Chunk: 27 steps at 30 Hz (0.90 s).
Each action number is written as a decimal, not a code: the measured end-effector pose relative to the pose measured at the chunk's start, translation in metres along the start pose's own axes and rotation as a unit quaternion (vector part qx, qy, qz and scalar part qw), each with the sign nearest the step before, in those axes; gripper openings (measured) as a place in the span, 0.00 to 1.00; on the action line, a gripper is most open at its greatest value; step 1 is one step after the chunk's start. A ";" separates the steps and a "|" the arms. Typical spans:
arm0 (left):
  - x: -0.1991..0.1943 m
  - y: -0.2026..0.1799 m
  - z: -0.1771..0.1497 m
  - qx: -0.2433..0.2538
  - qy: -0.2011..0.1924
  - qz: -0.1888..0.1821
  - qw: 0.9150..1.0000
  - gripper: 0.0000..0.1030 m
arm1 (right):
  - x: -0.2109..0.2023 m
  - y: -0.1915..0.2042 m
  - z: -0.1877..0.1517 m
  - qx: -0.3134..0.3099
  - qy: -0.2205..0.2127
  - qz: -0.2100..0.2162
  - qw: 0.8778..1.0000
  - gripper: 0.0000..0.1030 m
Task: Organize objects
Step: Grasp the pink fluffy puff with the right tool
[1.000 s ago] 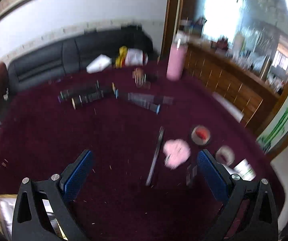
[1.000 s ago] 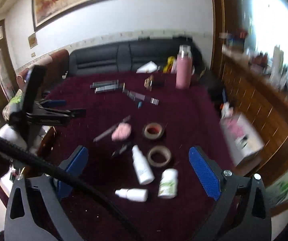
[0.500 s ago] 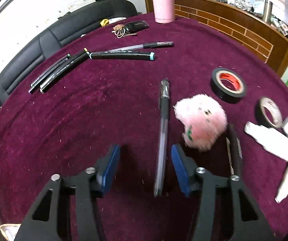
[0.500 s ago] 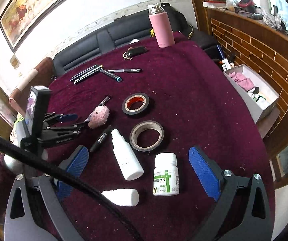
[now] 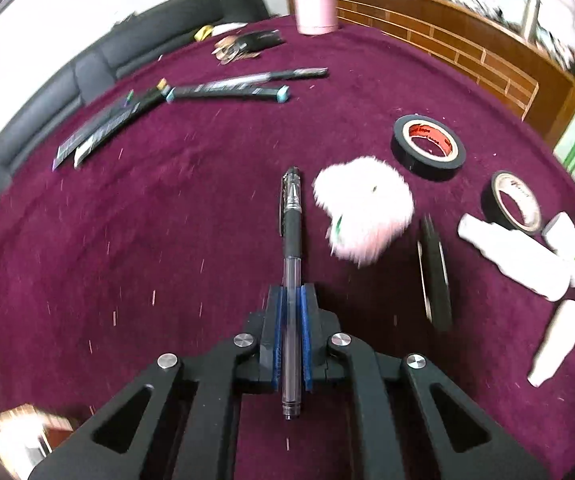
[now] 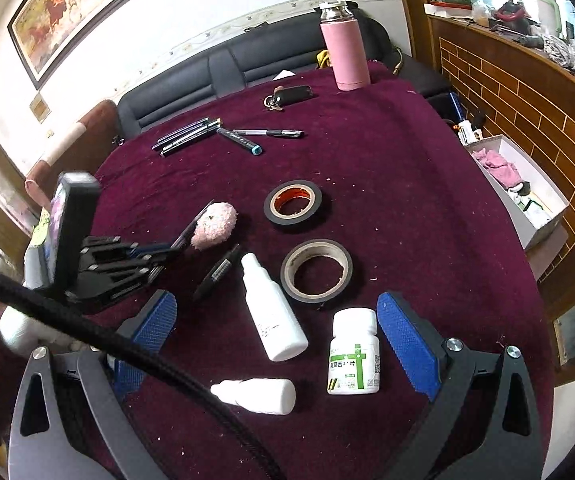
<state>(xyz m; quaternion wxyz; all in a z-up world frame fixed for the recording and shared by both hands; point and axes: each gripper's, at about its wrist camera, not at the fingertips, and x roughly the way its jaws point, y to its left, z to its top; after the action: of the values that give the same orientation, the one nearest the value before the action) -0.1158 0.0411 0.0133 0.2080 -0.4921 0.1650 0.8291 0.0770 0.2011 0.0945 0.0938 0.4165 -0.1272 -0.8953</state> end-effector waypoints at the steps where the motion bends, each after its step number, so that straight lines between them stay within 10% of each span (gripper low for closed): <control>1: -0.006 0.003 -0.009 -0.010 0.001 -0.002 1.000 0.05 | 0.000 0.000 0.000 -0.001 0.001 0.001 1.000 0.98; 12: -0.060 -0.011 -0.106 -0.076 0.002 -0.075 0.994 0.06 | 0.027 0.035 -0.002 -0.056 0.030 -0.002 0.998 0.98; 24: -0.047 -0.027 -0.084 -0.066 -0.042 -0.033 0.996 0.08 | 0.065 0.076 0.035 -0.074 0.041 -0.020 0.996 0.98; 27: -0.051 -0.026 -0.088 -0.079 -0.049 -0.092 0.991 0.06 | 0.089 0.079 0.046 -0.071 0.059 -0.039 0.995 0.98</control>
<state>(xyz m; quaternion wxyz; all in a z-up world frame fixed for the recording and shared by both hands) -0.0150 0.0117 0.0154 0.2514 -0.4793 0.0424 0.8398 -0.0104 0.1090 0.0832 0.0956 0.4656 -0.0413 -0.8788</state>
